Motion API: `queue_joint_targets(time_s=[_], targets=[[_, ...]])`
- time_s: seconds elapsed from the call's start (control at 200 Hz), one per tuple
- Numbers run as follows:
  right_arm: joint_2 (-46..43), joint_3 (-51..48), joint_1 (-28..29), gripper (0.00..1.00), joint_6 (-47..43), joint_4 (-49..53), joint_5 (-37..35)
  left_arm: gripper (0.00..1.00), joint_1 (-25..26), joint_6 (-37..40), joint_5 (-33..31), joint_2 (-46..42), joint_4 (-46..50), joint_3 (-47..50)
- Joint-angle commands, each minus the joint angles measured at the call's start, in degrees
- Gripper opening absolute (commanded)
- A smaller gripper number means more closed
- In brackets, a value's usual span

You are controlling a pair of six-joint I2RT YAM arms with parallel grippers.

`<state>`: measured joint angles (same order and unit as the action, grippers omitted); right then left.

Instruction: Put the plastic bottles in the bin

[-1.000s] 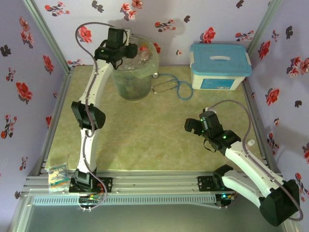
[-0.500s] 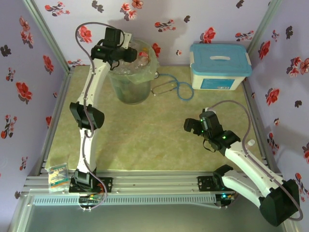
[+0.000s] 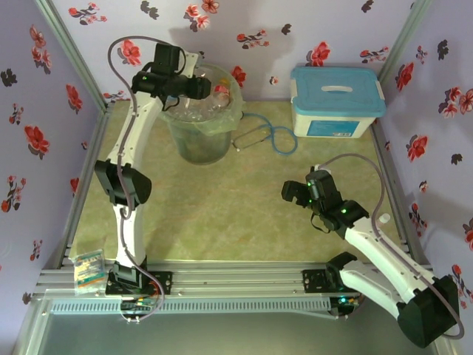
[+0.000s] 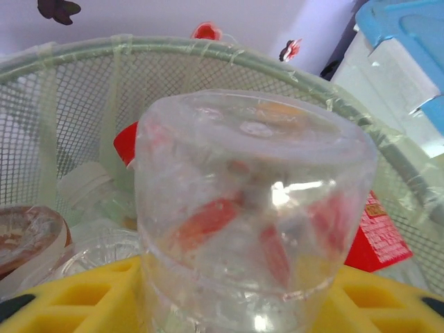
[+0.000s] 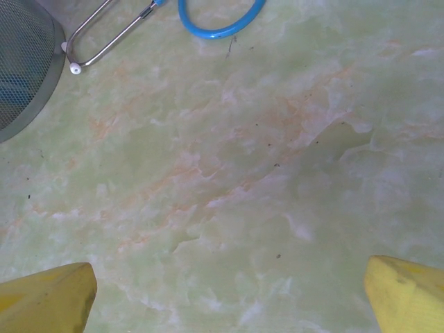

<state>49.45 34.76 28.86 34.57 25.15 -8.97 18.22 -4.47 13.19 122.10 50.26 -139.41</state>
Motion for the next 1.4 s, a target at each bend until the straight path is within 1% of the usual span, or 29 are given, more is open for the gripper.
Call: queue_joint_targets(time_s=[0.0,0.08,0.255,0.36,0.425,0.45,0.495,0.52,0.6,0.675,0.765,0.845,0.905,0.96,1.125,1.26,1.285,1.355,1.395], targets=[[-1.13,-0.41,-0.03,0.99,0.39,0.34,-0.77,0.58,0.24,-4.0,2.45,-5.12,-3.68,3.37],[-0.84,-0.44,-0.03,0.99,0.22,0.28,-0.64,0.61,0.25,-4.64,2.41,-6.26,-5.79,4.49],[-0.82,-0.82,-0.03,0.99,0.14,0.15,-0.45,0.68,0.37,-5.24,2.21,-6.62,-6.79,4.67],[-0.91,-1.01,-0.03,0.99,0.14,0.29,-0.7,0.74,0.37,-5.29,-0.54,-6.68,-7.45,4.61],[-0.97,-1.17,-0.05,0.99,0.1,0.34,-0.73,0.75,0.38,-5.62,-2.96,-6.9,-8.37,5.04],[-1.0,-1.19,-0.06,0.99,0.14,0.26,-0.78,0.73,0.33,-6.04,-3.74,-7.17,-8.87,5.38],[-1.07,-1.29,-0.03,0.99,0.12,0.22,-0.87,0.61,0.32,-6.53,-4.75,-7.47,-10.07,6.34],[-0.98,-1.35,-0.03,0.99,0.17,0.14,-0.83,0.57,0.33,-6.67,-5.14,-7.73,-10.77,7.02],[-0.89,-1.46,-0.06,0.99,0.27,-0.15,-0.61,0.51,0.43,-7.04,-5.81,-7.85,-12.53,8.59],[-0.83,-1.53,-0.03,0.99,0.29,-0.26,-0.68,0.44,0.61,-6.74,-5.7,-6.43,-12.56,7.67],[-0.68,-1.5,-0.03,0.99,0.23,-0.36,-0.56,0.4,0.59,-6.67,-5.81,-3.79,-12.35,5.28],[-0.68,-1.45,-0.03,0.99,0.34,-0.32,-0.45,0.37,0.68,-6.87,-6.64,-2.29,-14.39,4.33],[-0.69,-1.58,-0.03,0.99,0.47,-0.24,-0.4,0.37,0.87,-6.96,-7.56,-1.73,-17.03,4.76],[-0.82,-1.62,-0.03,0.99,0.61,-0.27,-0.42,0.39,0.95,-6.78,-8.15,-0.45,-17.36,3.57],[-0.97,-1.82,-0.04,0.99,0.76,-0.34,-0.42,0.39,1.04,-5.95,-10.01,5.91,-11.0,-4.91],[-0.69,-1.98,-0.03,0.99,0.76,-0.75,-0.44,0.41,1.12,-4.91,-11.62,5.83,-12.26,-2.83],[-0.57,-2.06,-0.04,0.99,0.77,-0.99,-0.36,0.38,1.16,-4.54,-11.69,6.2,-12.07,-2.85],[-0.13,-2.11,-0.03,0.99,0.9,-1.43,0.0,0.23,1.12,-3.8,-11.67,8.28,-9.5,-4.59],[0.06,-2.08,-0.03,0.99,0.94,-1.63,0.17,0.18,1.21,-3.47,-11.56,9.44,-7.44,-5.56]])
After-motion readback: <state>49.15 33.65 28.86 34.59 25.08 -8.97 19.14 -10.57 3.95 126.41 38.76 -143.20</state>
